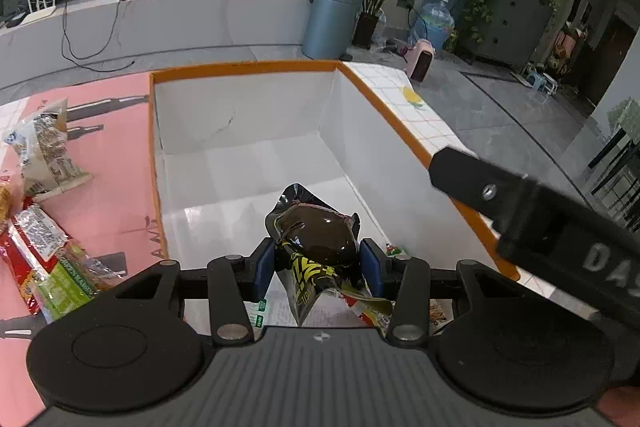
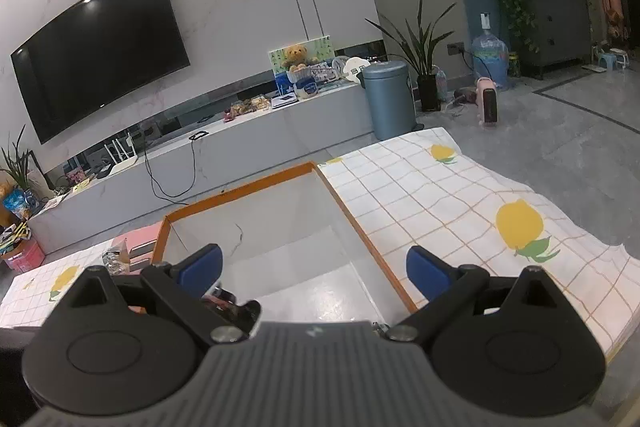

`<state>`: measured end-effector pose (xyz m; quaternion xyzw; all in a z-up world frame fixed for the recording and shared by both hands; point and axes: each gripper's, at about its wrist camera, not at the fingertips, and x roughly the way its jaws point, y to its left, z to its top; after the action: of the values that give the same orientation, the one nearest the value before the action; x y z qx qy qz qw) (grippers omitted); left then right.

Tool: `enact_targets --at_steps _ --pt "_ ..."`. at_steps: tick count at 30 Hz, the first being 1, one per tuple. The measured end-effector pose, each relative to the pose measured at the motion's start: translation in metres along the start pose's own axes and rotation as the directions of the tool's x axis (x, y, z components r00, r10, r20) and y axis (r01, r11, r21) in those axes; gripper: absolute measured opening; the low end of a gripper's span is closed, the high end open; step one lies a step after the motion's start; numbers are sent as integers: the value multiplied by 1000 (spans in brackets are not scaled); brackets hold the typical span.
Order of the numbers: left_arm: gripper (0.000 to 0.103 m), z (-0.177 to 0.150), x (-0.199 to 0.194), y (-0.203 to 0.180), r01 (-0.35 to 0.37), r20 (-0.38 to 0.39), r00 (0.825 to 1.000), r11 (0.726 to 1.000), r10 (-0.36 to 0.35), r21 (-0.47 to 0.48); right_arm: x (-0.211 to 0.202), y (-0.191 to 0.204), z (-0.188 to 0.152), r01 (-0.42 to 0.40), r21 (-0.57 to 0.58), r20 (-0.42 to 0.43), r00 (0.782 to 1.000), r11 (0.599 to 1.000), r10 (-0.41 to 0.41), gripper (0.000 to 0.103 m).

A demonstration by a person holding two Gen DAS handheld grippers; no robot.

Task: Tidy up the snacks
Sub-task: 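Open the right gripper over the box while the left gripper lowers the dark snack inside, then return both grippers to the pile and grasp the green raisin packet with the right gripper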

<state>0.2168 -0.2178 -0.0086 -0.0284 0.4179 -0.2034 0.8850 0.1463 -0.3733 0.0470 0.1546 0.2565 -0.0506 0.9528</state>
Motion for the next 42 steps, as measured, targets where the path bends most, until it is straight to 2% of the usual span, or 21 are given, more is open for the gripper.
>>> enact_targets --at_steps 9,12,15,17,18,27,35,42 --pt "52 -3 5 -5 -56 30 998 997 55 48 5 3 -2 16 -12 -21 1000 1000 -17 96" --pt "56 -3 6 -4 -75 27 997 996 73 48 6 4 -2 19 -12 -20 1000 1000 -20 96" --pt "62 -4 6 -5 -113 31 993 991 111 71 6 4 -2 25 -17 -21 999 1000 -26 96" --pt "82 -4 4 -5 -104 40 994 991 101 84 6 5 -2 29 -20 -20 999 999 -29 96" --pt "84 -3 3 -6 -107 44 994 991 104 83 5 5 -2 29 -20 -20 999 999 -30 96" --pt "84 2 -19 -4 -97 74 993 994 93 53 5 9 -3 34 -29 -18 999 999 -35 96" --pt "84 4 -46 0 -119 107 988 991 112 62 4 9 -3 6 -4 -7 1000 1000 -6 96" --pt "85 -2 -77 20 -147 134 981 989 141 33 -3 20 -3 -59 24 45 997 998 58 96"
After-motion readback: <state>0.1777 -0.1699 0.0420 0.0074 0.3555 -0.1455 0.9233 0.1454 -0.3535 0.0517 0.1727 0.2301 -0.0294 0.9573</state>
